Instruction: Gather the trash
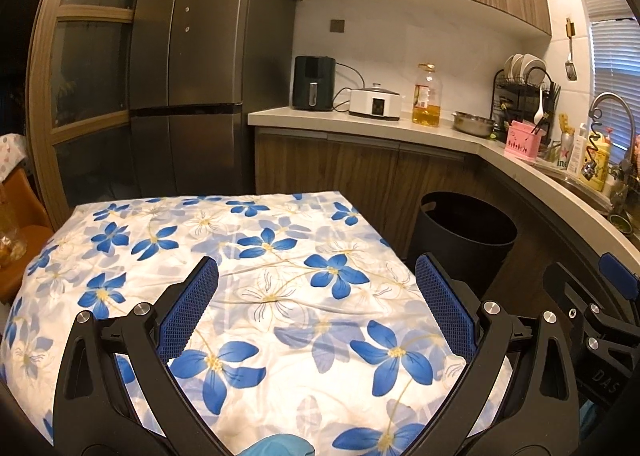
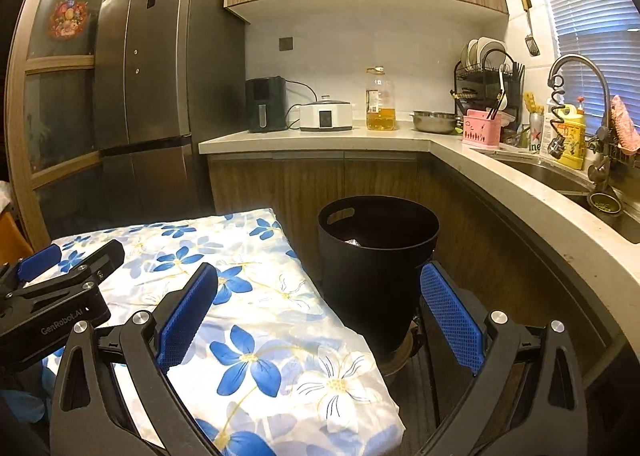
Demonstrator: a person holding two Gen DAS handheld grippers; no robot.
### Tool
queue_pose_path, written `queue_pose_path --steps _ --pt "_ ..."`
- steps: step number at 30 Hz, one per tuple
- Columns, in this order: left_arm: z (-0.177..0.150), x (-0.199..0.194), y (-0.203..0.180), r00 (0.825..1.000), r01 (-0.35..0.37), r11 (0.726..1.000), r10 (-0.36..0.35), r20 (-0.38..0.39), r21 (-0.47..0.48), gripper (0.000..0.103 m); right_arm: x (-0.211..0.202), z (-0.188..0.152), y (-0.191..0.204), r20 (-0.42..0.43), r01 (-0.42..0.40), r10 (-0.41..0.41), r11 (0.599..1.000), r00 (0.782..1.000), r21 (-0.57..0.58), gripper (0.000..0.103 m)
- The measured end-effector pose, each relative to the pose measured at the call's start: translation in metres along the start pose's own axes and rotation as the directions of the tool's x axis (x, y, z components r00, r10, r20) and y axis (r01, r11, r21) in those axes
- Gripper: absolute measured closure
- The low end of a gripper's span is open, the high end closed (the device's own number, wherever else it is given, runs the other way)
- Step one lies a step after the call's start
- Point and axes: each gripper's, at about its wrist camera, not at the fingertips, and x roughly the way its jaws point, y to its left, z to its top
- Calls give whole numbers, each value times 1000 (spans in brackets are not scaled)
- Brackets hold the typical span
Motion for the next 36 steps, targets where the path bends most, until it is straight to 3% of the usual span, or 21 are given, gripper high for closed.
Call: queue_pose_path --steps 14,36 --pt "-3 -25 7 1000 8 1000 -8 27 -5 6 -28 0 11 24 4 -4 1000 1000 -14 6" --pt "1 -31 5 999 14 1000 -14 41 6 6 -32 2 12 31 3 -2 1000 1000 -18 6"
